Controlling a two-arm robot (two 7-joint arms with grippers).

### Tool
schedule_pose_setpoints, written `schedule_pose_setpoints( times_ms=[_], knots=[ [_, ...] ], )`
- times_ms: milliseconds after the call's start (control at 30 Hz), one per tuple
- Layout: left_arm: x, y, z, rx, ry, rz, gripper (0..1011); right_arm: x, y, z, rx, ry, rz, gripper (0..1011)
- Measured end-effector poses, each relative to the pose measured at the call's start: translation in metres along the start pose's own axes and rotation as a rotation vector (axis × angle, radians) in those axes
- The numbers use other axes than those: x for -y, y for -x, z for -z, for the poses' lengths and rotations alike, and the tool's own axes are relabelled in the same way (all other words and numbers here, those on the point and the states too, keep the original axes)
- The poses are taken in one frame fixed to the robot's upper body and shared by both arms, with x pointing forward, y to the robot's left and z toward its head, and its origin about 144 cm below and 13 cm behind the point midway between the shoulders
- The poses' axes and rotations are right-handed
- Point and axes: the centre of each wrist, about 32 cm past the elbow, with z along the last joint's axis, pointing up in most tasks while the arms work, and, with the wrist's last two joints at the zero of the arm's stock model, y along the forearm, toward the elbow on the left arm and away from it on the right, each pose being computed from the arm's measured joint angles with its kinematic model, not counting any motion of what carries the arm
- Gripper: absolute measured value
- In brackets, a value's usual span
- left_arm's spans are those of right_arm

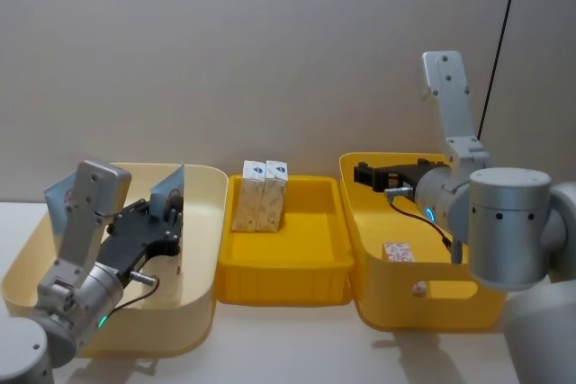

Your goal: Bimanual collaborative sorting of washing and personal care products

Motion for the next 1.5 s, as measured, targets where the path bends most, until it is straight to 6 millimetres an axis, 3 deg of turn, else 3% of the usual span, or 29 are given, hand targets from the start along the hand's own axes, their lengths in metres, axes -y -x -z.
schedule_pose_setpoints(
  times_ms=[633, 1033, 1500],
  knots=[
    [-0.011, -0.005, -0.026, 0.003, 0.105, 0.027, 191, -0.001, 0.001, 0.0, 0.007, 0.0, -0.006, 1001],
    [-0.003, -0.013, -0.04, 0.011, 0.163, 0.053, 191, -0.003, 0.008, 0.002, 0.103, -0.027, -0.089, 1001],
    [0.008, -0.017, -0.04, -0.016, 0.18, 0.056, 190, -0.004, 0.017, 0.006, 0.224, -0.056, -0.235, 1001]
  ],
)
